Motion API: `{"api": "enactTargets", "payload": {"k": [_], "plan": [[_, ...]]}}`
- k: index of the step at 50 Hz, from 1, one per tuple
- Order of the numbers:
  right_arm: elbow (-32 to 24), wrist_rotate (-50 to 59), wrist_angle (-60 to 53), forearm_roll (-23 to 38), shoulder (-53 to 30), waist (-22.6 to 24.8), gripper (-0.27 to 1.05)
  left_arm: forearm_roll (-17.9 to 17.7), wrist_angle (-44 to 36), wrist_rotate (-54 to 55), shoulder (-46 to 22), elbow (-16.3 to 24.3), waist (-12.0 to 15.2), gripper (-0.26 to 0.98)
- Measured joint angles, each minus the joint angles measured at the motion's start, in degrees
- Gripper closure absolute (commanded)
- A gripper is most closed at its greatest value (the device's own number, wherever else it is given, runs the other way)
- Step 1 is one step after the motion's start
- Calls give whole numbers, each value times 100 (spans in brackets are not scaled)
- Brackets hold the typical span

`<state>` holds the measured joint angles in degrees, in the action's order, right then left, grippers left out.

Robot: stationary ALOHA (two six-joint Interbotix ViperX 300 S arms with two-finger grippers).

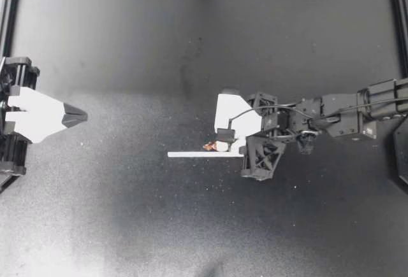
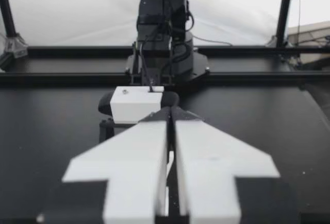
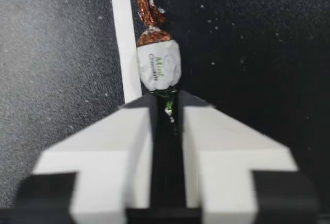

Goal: Pick up the candy and unwrap it.

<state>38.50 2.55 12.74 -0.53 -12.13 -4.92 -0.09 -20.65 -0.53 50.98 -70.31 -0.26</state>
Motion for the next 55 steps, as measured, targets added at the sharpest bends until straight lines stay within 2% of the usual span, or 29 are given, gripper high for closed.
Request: {"api": "enactTargets", "payload": {"k": [7,15,23,28,35,37,48,55], "plan": [[-62,18,220,-9,0,9,96,0,9,9,-9,-53,0,84],[-62,18,404,-9,193,9,96,0,18,-79,-220,-79,0,79],[-114,53,422,-9,712,9,96,0,-26,-290,-870,-26,0,69],[-158,88,439,-44,1063,26,96,-9,-220,-308,-1371,105,0,56],[-272,97,483,-88,1459,114,96,0,-589,-352,-1942,264,0,27],[-316,105,501,-105,1547,158,96,0,-686,-360,-2109,308,0,23],[-510,105,519,-220,1723,255,96,0,-1274,-396,-2892,589,0,23],[-545,105,492,-220,1767,255,96,0,-1362,-387,-3234,782,-26,23]]}}
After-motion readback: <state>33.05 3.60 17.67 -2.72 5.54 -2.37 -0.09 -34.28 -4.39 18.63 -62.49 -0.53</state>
